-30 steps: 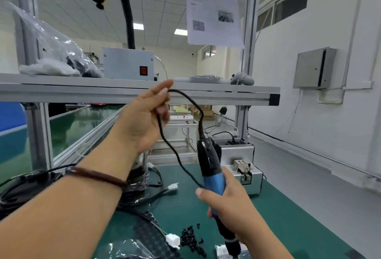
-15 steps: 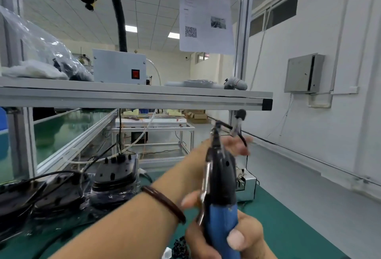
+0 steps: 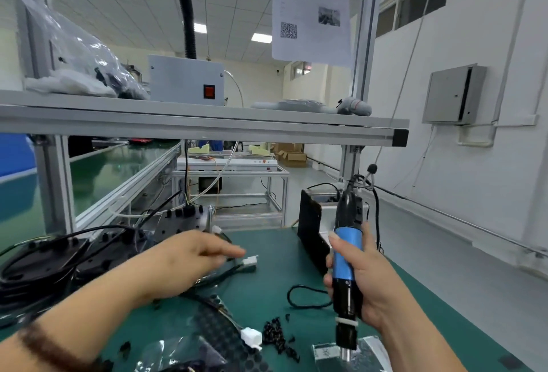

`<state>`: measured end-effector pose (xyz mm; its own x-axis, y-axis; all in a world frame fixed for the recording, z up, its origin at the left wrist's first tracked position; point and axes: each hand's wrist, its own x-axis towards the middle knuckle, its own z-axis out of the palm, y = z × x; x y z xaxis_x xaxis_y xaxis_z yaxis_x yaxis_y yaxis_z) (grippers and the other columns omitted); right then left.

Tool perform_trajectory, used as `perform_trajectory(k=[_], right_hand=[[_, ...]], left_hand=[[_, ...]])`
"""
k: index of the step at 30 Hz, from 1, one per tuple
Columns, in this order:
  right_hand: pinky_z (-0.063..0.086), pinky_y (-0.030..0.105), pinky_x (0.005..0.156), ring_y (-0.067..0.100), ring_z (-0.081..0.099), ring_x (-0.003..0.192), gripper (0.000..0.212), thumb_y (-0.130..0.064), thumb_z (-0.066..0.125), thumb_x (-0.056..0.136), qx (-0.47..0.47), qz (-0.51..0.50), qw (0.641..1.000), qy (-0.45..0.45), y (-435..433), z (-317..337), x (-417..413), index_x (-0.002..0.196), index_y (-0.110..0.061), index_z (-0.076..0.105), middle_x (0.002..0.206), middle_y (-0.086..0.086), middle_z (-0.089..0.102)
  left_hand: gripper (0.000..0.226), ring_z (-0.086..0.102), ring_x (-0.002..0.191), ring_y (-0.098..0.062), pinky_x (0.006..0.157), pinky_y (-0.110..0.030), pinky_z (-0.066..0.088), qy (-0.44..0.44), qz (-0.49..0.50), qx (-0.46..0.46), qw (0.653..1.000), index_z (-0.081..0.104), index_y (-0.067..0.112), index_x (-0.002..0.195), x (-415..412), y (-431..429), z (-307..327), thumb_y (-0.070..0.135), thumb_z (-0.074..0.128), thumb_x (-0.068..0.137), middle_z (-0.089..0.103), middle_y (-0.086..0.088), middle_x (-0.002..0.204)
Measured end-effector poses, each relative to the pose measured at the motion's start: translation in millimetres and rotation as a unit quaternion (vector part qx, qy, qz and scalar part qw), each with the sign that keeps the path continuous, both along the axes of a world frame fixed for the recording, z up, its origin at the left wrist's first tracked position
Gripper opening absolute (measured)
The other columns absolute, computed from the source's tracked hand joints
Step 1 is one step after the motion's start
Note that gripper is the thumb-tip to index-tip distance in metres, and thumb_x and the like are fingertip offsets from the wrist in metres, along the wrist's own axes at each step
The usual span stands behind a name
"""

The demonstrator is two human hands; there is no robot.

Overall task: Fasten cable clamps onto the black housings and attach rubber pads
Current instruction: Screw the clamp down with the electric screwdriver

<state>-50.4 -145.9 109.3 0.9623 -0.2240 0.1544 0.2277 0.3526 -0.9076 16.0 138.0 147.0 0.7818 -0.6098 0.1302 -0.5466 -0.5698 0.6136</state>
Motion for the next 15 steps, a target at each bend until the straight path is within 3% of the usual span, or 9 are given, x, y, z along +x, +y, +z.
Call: perform_trajectory(k=[3,6,8,10,13,15], right_hand=[[0.049,0.032,0.046,0.027,0.057,0.049,0.076,-0.031,0.074,0.082,-0.052,-0.041,0.997,0.032,1,-4,3,0.134,-0.059,0.026,0.071,0.012,0.058],[0.050,0.031,0.047,0.026,0.058,0.049,0.069,-0.037,0.073,0.082,-0.096,-0.060,0.991,0.067,4,-5,6,0.131,-0.053,0.028,0.084,0.017,0.055],[0.051,0.032,0.047,0.026,0.059,0.048,0.064,-0.038,0.073,0.083,-0.118,-0.065,0.987,0.085,4,-8,8,0.130,-0.048,0.030,0.086,0.017,0.054],[0.051,0.032,0.047,0.025,0.060,0.048,0.061,-0.038,0.072,0.084,-0.122,-0.069,0.985,0.103,1,-9,10,0.130,-0.042,0.032,0.087,0.017,0.055],[0.052,0.032,0.047,0.025,0.063,0.049,0.055,-0.039,0.071,0.085,-0.132,-0.082,0.979,0.128,-5,-10,14,0.127,-0.032,0.036,0.092,0.016,0.054],[0.052,0.031,0.048,0.024,0.063,0.051,0.051,-0.038,0.071,0.085,-0.151,-0.093,0.976,0.126,-8,-12,16,0.124,-0.024,0.041,0.092,0.013,0.053]], left_hand=[[0.044,0.051,0.104,0.022,0.094,-0.007,0.037,-0.021,0.033,-0.002,0.999,0.059,0.068,0.097,-20,31,-26,0.024,0.055,0.095,0.058,0.045,0.105],[0.045,0.055,0.104,0.018,0.095,-0.011,0.040,-0.007,0.049,-0.014,0.999,0.058,0.069,0.097,-37,50,-52,0.024,0.059,0.093,0.061,0.040,0.105],[0.038,0.052,0.104,0.021,0.094,-0.008,0.039,-0.001,0.058,-0.016,0.998,0.055,0.072,0.097,-50,56,-66,0.035,0.060,0.091,0.058,0.045,0.105],[0.024,0.048,0.106,0.024,0.094,-0.008,0.038,-0.001,0.070,-0.002,0.998,0.051,0.075,0.100,-59,61,-77,0.062,0.053,0.080,0.052,0.050,0.108],[0.049,0.036,0.116,0.028,0.099,-0.009,0.033,0.012,0.048,0.035,0.998,0.037,0.079,0.111,-72,66,-81,0.090,0.037,0.063,0.039,0.055,0.120],[0.068,0.027,0.122,0.028,0.106,-0.010,0.028,0.035,0.006,0.056,0.998,0.026,0.079,0.119,-79,68,-79,0.094,0.046,0.055,0.031,0.054,0.127]])
